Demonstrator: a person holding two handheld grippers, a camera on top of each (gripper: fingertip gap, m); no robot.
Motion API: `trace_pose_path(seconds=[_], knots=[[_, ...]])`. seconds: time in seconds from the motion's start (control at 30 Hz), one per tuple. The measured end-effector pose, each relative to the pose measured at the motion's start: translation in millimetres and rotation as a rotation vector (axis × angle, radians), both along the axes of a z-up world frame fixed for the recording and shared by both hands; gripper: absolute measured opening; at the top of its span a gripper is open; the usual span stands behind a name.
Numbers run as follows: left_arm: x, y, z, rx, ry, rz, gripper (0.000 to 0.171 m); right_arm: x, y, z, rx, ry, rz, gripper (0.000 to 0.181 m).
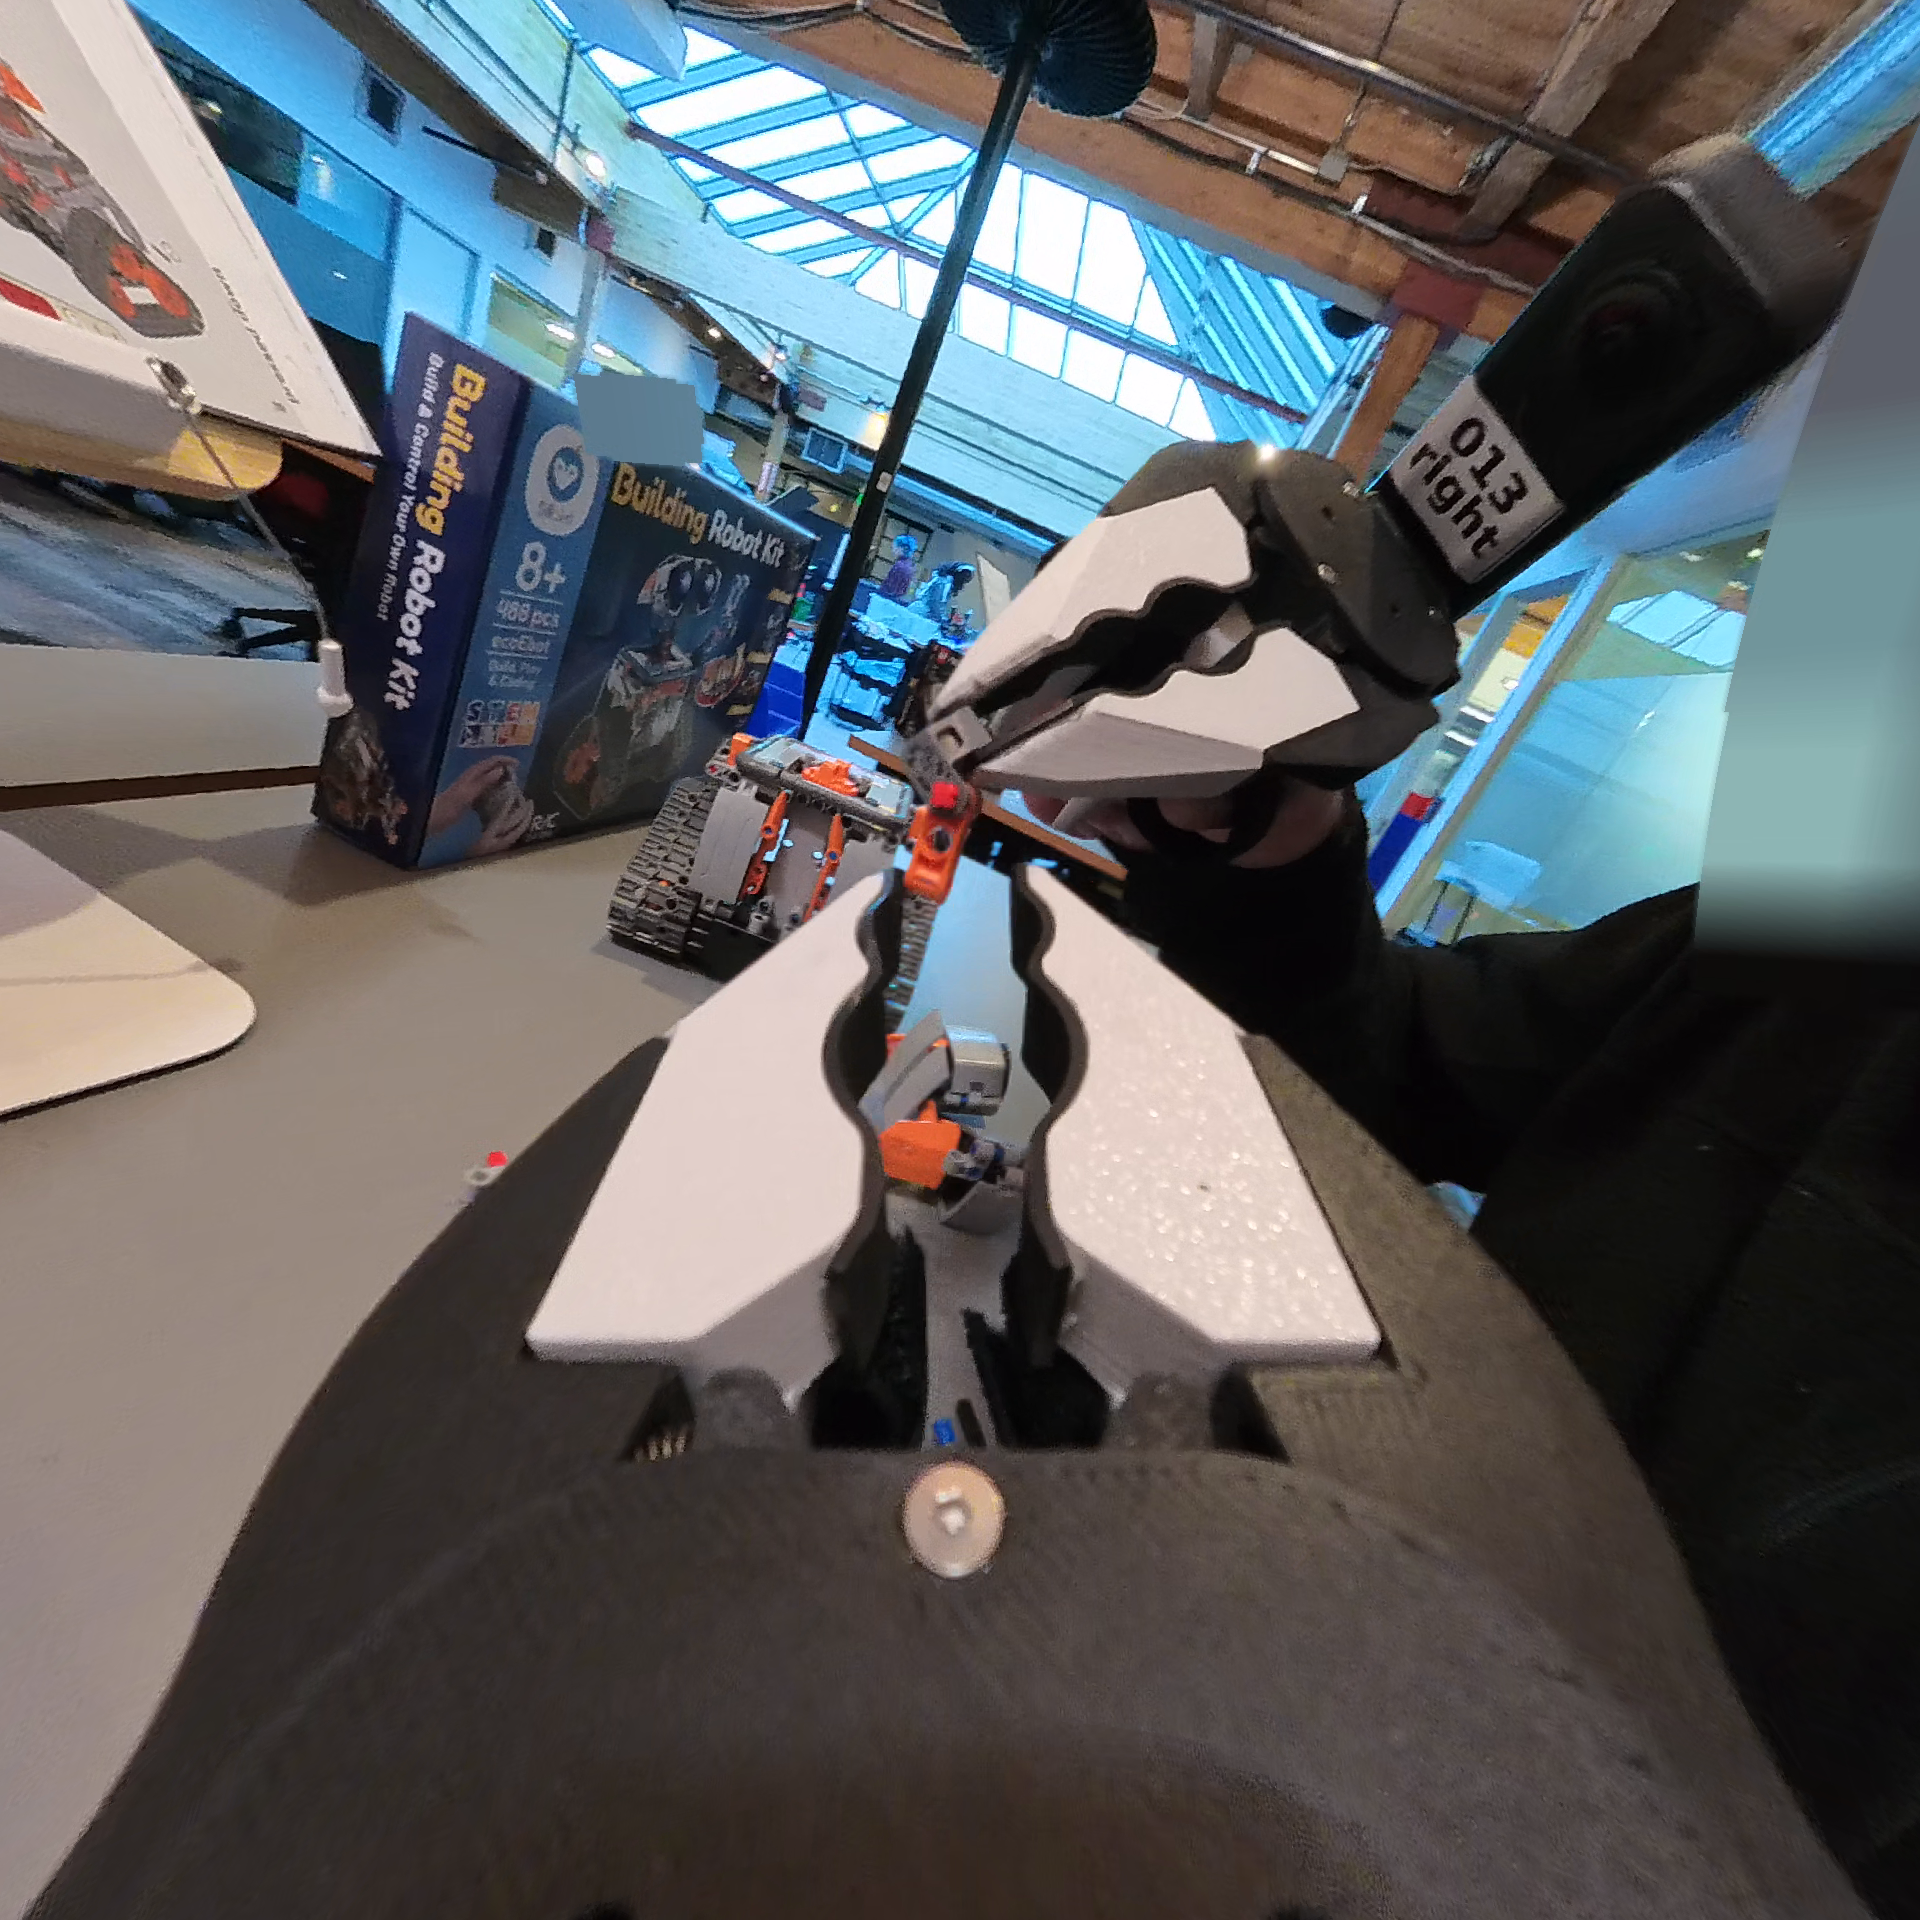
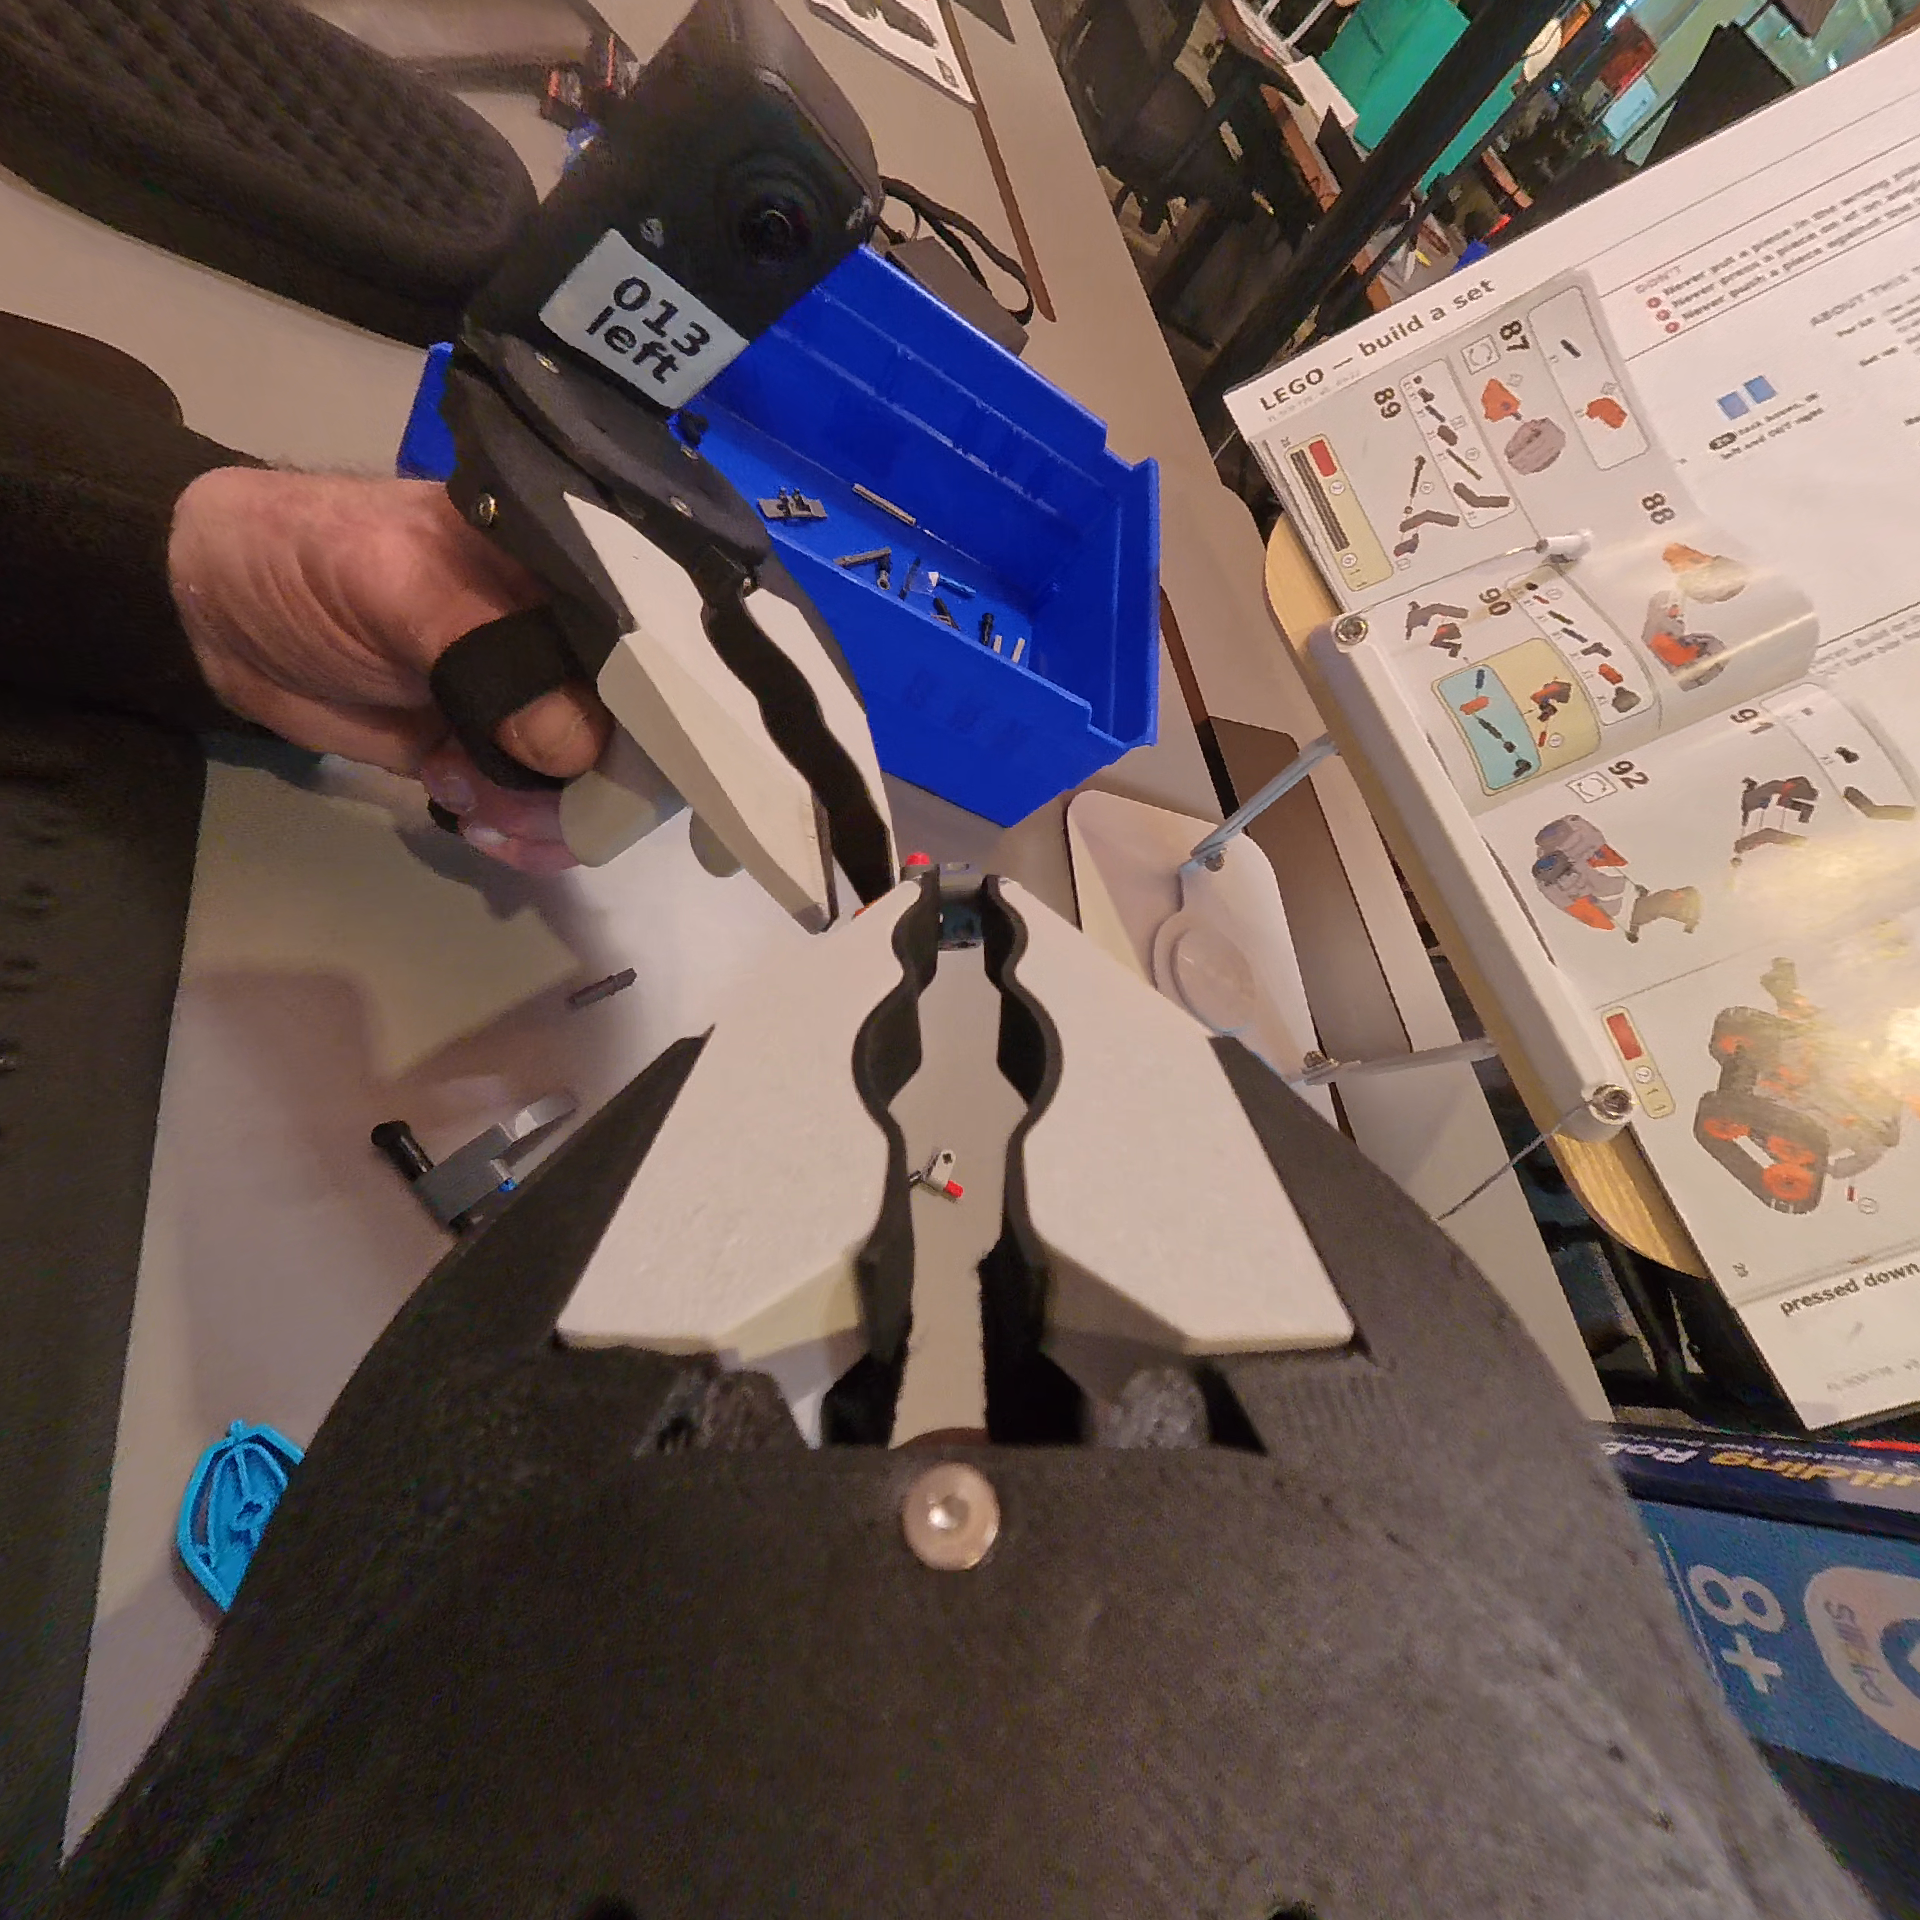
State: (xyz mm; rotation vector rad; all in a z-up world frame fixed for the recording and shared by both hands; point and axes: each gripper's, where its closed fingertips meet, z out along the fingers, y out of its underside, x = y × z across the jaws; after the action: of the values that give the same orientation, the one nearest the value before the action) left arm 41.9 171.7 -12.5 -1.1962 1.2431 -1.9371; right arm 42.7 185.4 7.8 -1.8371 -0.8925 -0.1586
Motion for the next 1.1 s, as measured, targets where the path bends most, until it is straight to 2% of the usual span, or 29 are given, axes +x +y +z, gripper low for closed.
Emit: trace_pose_path(seconds=[0.27, 0.5, 0.67, 0.83, 0.9, 1.1], knots=[[1.8, 3.2, -2.1, 0.169, 0.007, 0.124, 0.019, 5.3, 1.5, 0.9, -0.006, 0.023, -0.022, 0.005], [0.7, 7.8, -1.4, 0.197, 0.005, 0.164, 0.020, 10.6, 2.2, 2.6, -0.030, 0.093, -0.041, 0.005], [4.3, 6.2, -3.9, 0.359, 0.037, 0.263, 0.024, 14.1, 3.6, 2.0, -0.041, 0.115, -0.064, 0.005], [14.5, 15.3, -11.0, 0.556, 0.152, 0.441, 0.031, 13.6, 4.8, 0.9, -0.045, 0.132, -0.087, 0.005], [18.3, 14.6, -11.5, 0.608, 0.181, 0.466, 0.031, 11.8, 5.3, -0.4, -0.045, 0.130, -0.090, 0.005], [23.7, 15.5, -10.0, 0.698, 0.206, 0.528, 0.014, 11.6, 8.1, -6.5, -0.034, 0.072, -0.128, 0.005]])
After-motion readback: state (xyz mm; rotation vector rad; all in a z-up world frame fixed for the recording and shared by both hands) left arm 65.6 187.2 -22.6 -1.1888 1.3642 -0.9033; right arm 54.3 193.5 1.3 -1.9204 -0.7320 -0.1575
